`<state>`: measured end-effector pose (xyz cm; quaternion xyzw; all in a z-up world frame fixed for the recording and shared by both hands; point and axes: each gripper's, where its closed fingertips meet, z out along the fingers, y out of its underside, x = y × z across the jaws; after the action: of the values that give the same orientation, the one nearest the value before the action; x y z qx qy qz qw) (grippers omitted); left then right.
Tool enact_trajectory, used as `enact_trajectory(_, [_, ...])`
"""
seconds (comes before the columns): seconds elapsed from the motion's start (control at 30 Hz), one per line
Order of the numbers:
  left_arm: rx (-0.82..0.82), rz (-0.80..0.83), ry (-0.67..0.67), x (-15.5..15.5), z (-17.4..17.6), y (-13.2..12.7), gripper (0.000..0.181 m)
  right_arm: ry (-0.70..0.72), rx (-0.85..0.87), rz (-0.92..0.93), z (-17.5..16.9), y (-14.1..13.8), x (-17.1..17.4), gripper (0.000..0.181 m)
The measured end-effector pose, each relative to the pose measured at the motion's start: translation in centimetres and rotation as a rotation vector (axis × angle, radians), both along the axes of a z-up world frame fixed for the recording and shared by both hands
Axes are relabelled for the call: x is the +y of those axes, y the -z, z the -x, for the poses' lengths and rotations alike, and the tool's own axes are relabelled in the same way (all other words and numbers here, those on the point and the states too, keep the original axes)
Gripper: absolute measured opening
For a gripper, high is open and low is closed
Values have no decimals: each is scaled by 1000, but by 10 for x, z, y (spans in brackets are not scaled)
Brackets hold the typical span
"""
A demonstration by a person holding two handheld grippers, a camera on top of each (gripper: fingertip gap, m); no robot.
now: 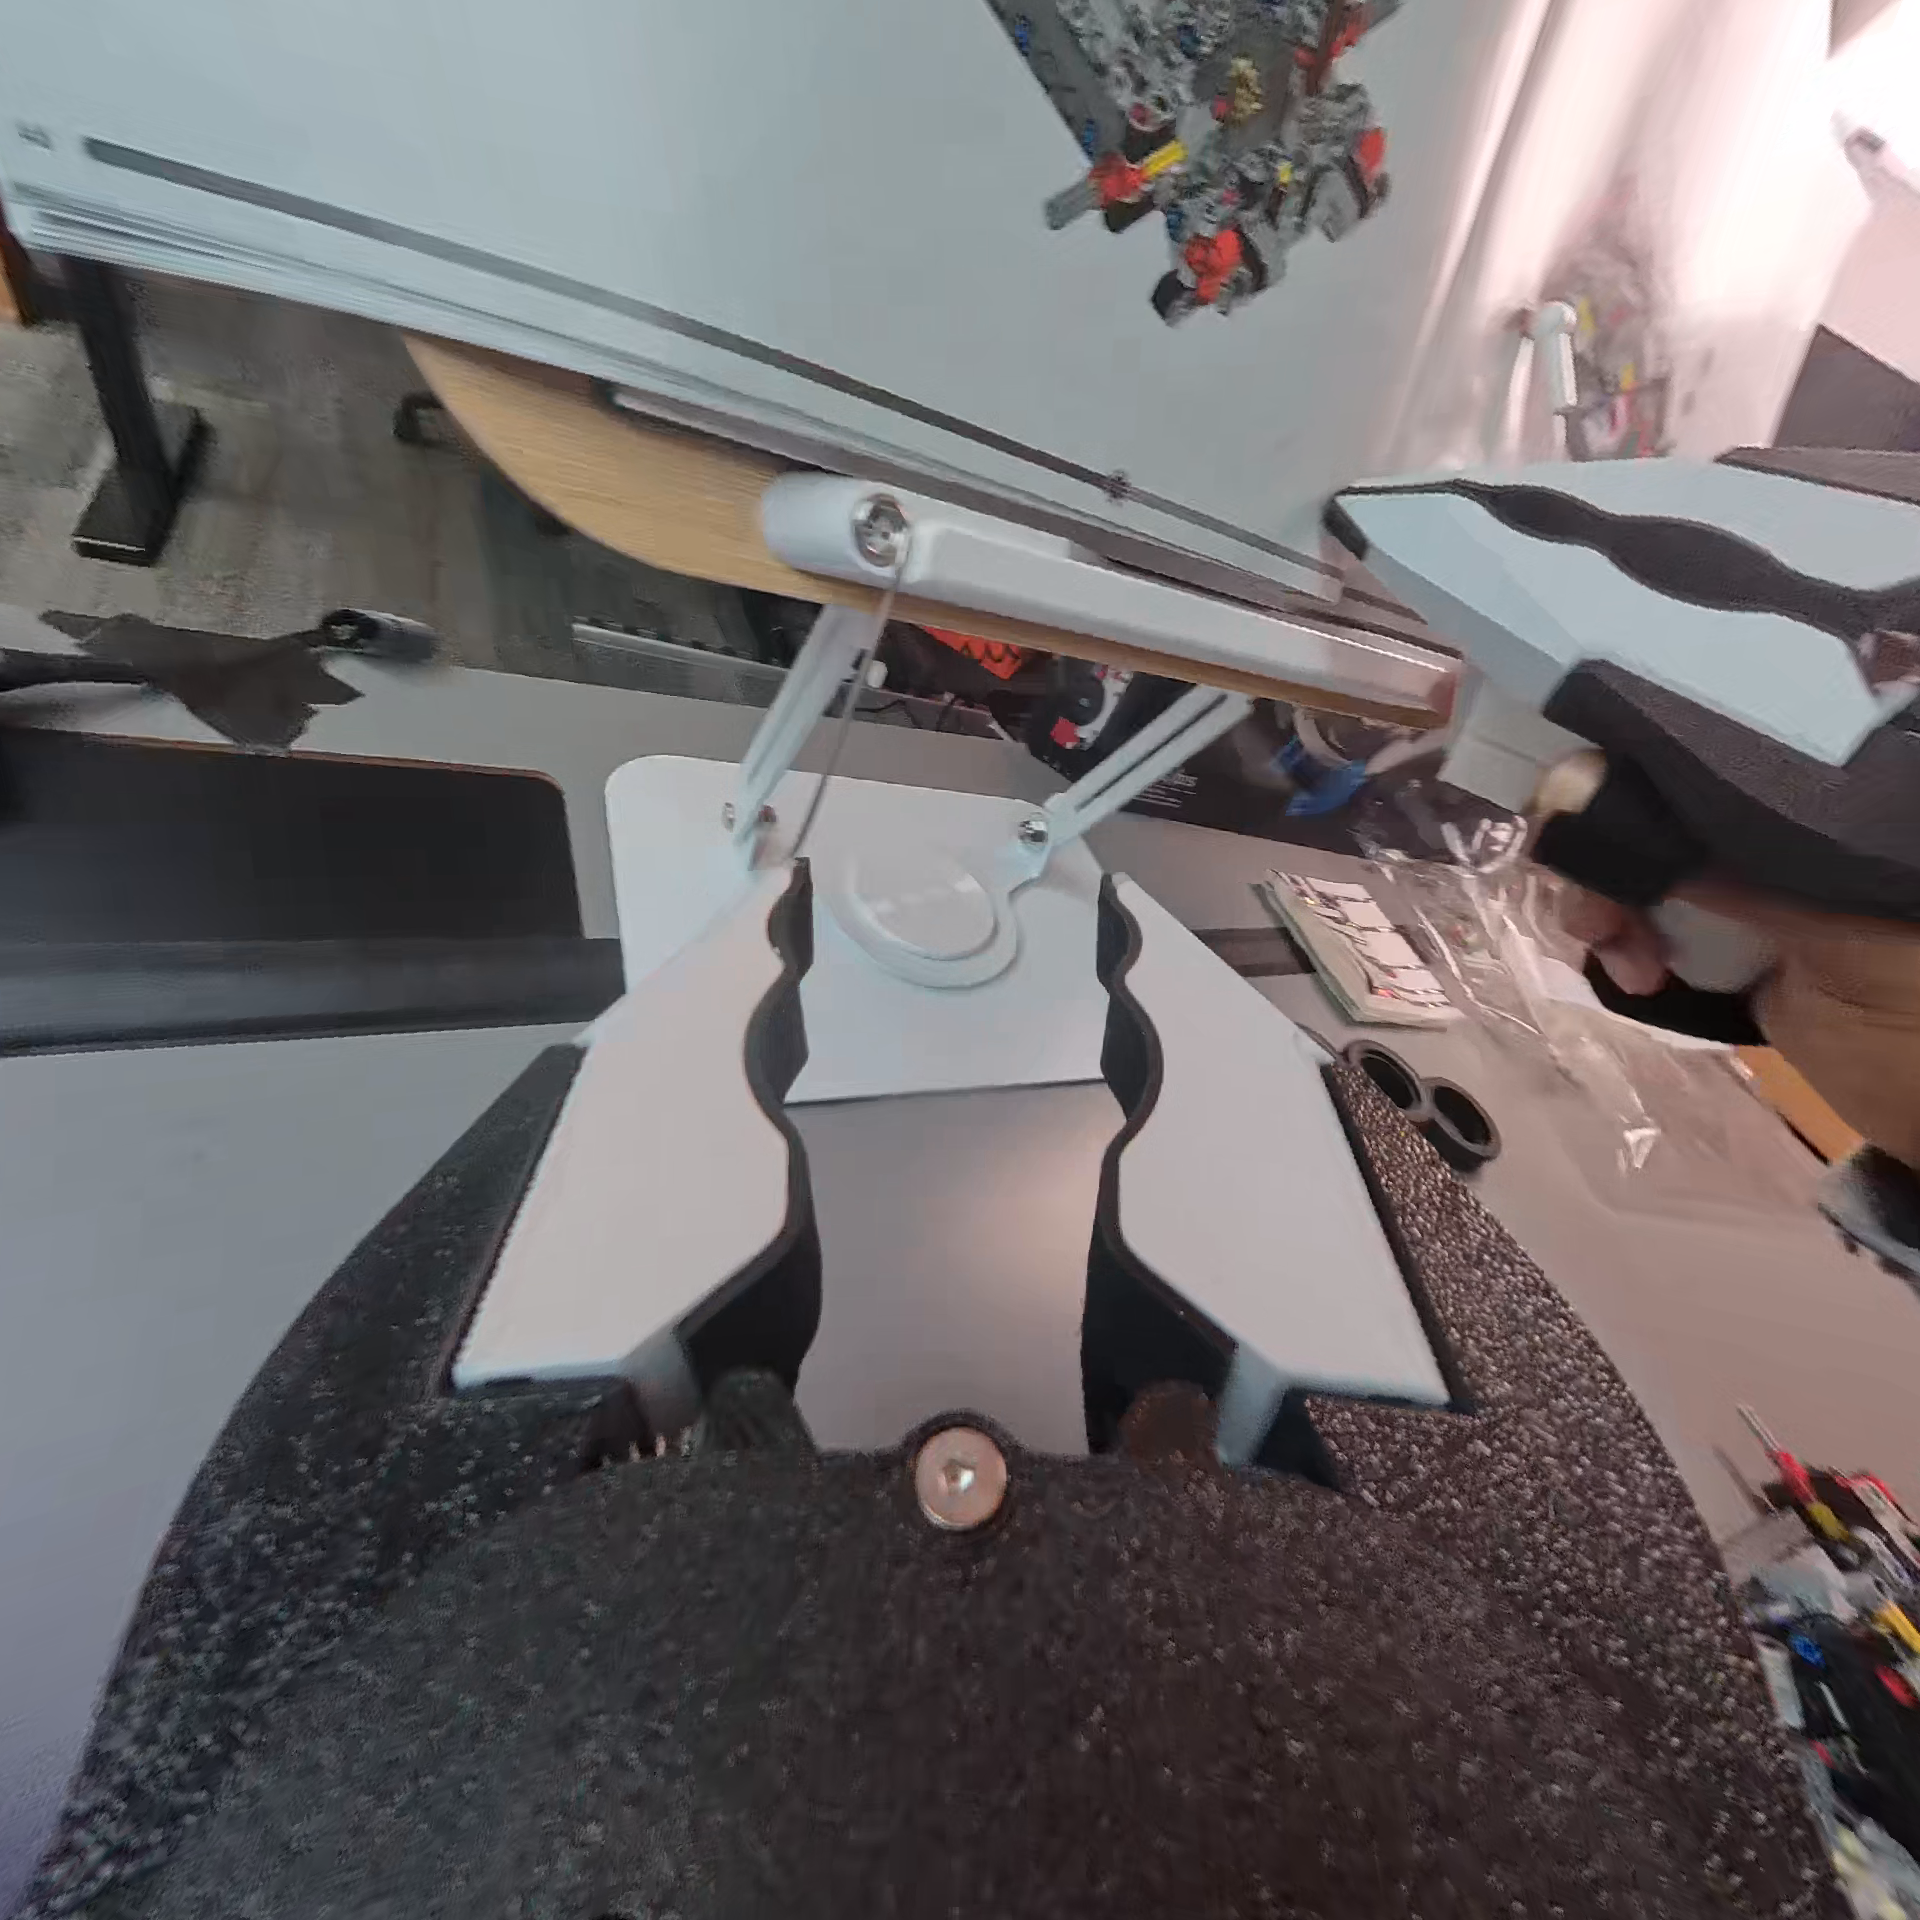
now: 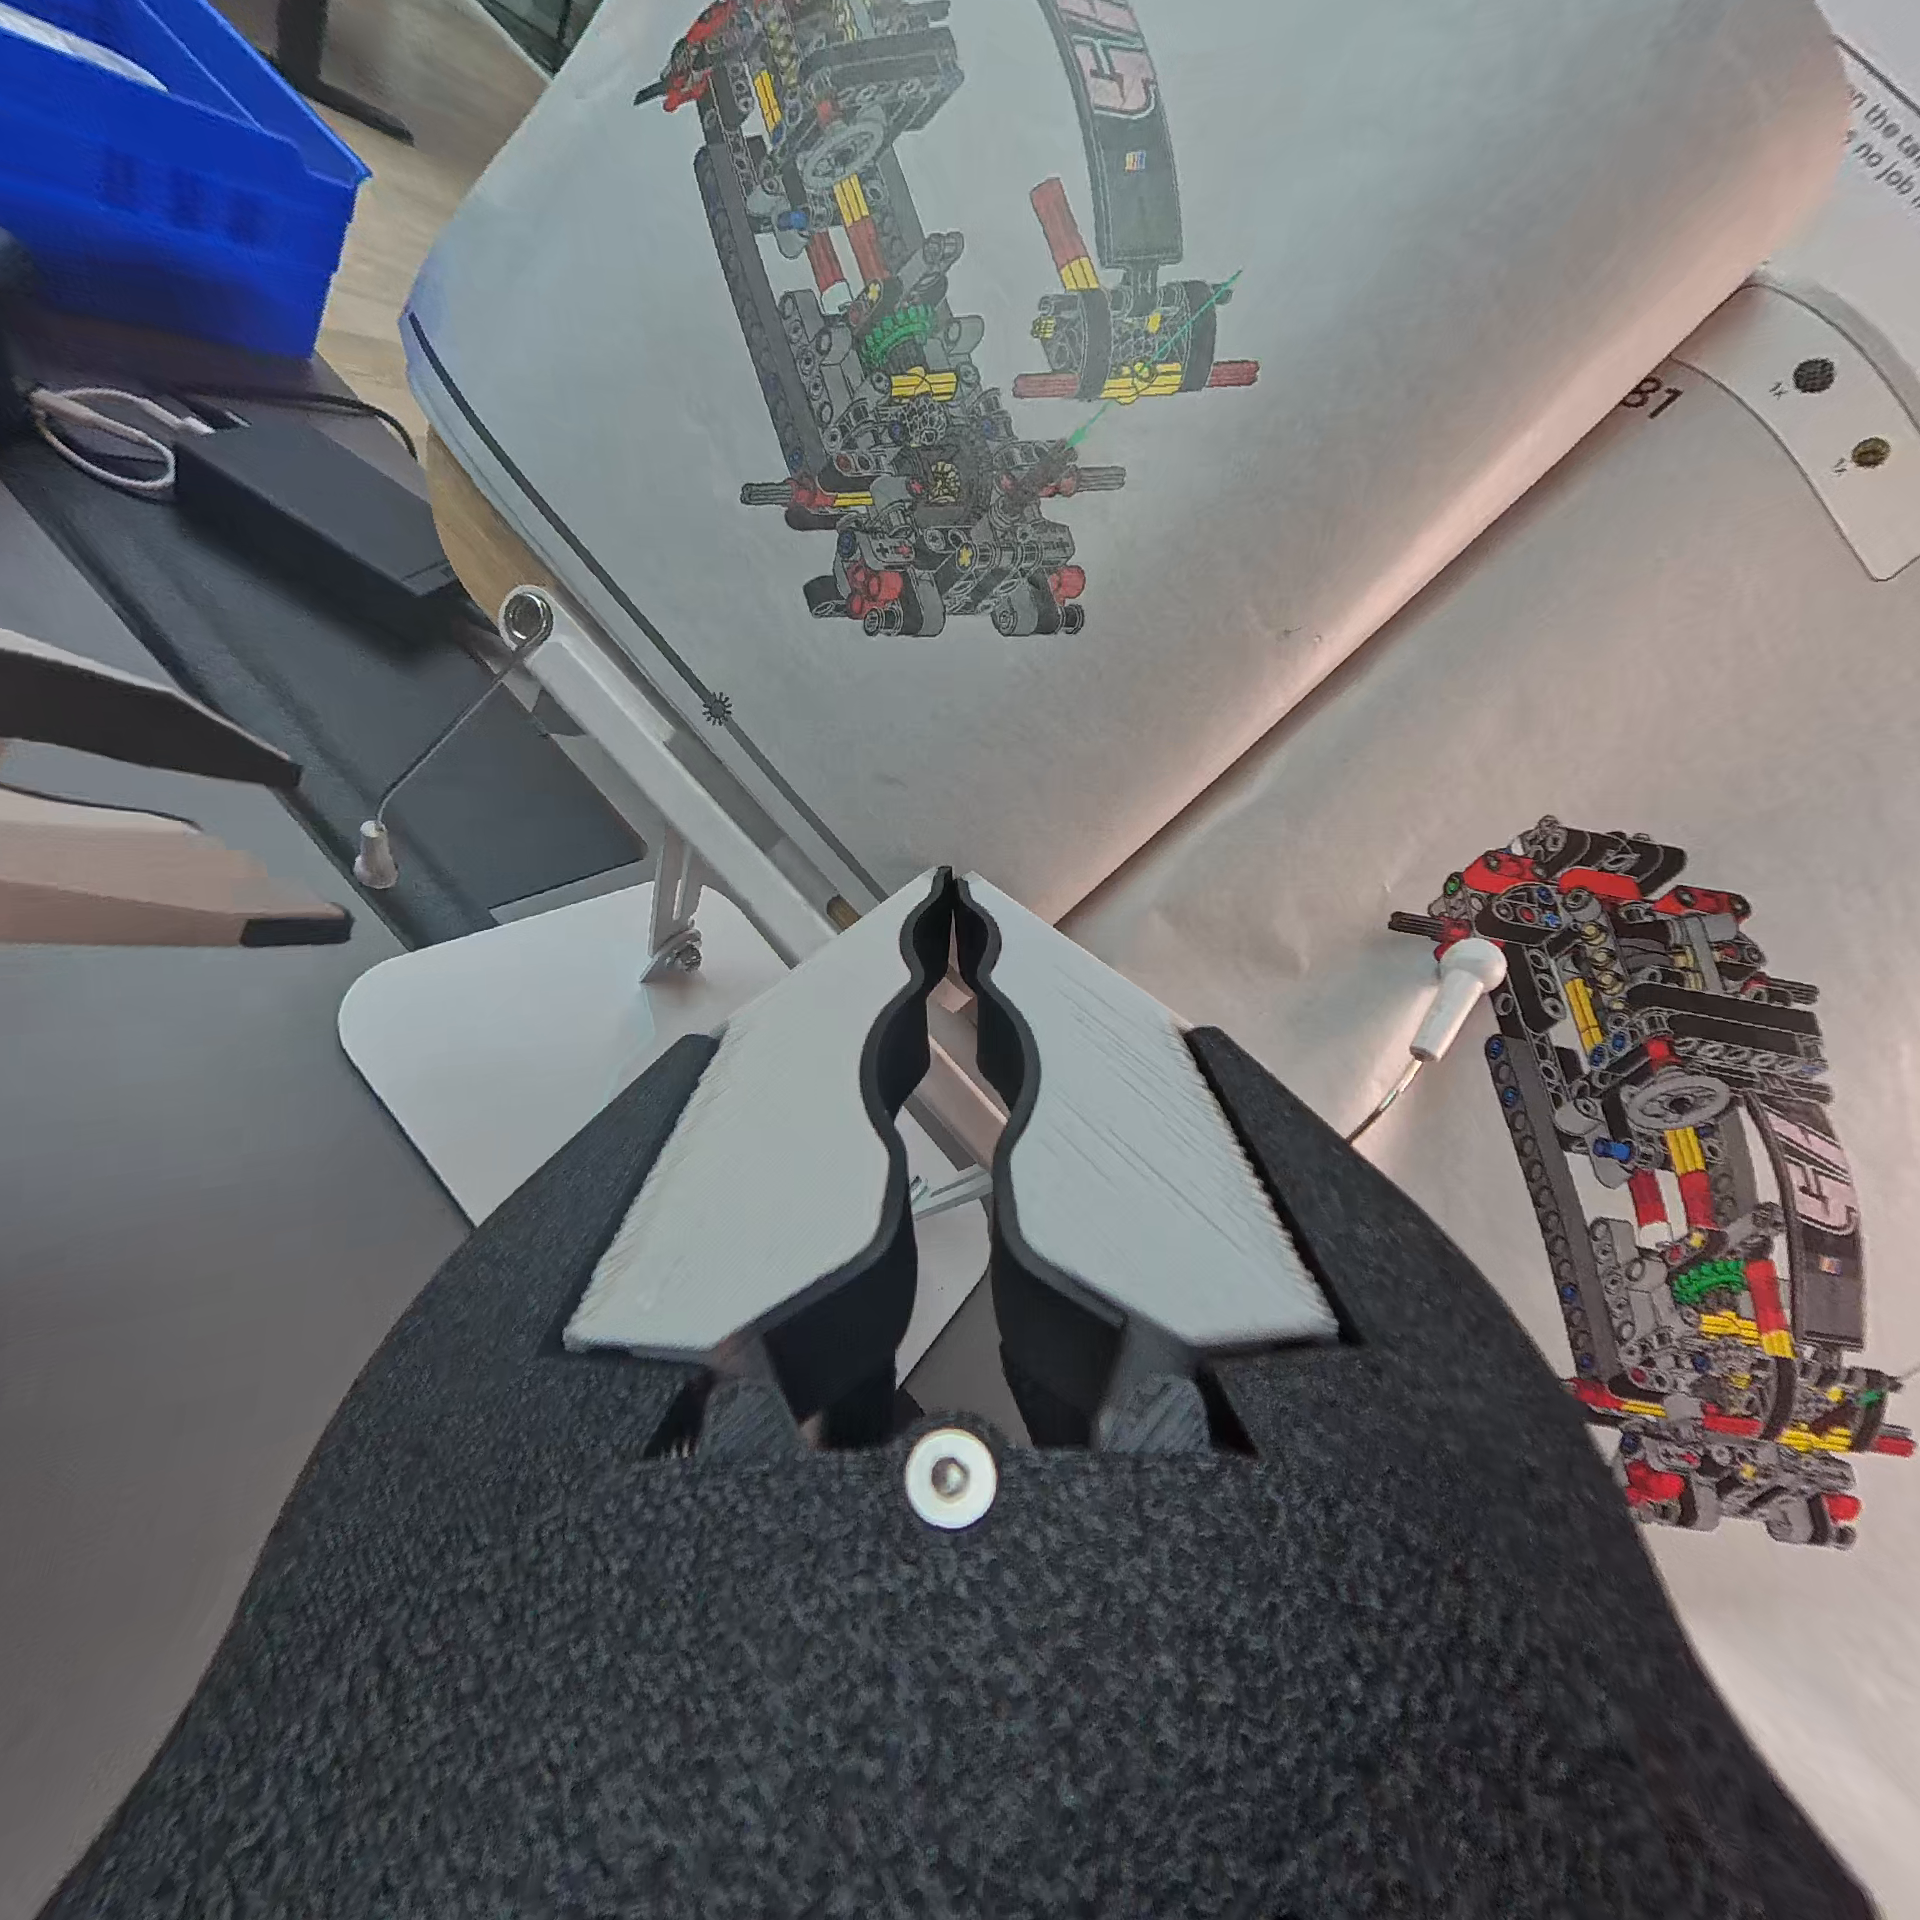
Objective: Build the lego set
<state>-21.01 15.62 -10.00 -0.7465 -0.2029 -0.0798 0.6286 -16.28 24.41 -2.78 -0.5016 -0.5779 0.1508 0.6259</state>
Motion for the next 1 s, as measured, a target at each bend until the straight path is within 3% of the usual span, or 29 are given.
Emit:
enact_trajectory(0.07, [99,90,-67,6,21,4,62,1,-22,13,2,1,1,0])
enact_trajectory(0.17, [332,270,-111,20,47,14,57,-5,-67,12,5,2,2,0])
enact_trajectory(0.2, [398,325,-96,25,52,19,48,-8,-85,6,6,3,2,0])
enact_trajectory(0.27, [517,411,-41,30,54,26,0,-18,-118,0,8,4,3,0])
enact_trajectory(0.47, [1091,600,-116,11,85,-12,0,-58,-174,27,10,7,3,0])
enact_trajectory(0.6, [1426,781,-70,10,93,-18,0,-72,-183,22,15,11,3,0])
enact_trajectory(0.67, [1618,782,-86,10,96,-36,2,-81,-185,33,16,13,0,0])
enact_trajectory(0.9, [1985,737,-65,19,89,-66,9,-88,-173,20,17,17,-1,0])
enact_trajectory(1.0, [1994,722,-64,10,94,-67,4,-91,-178,19,18,17,-2,0])
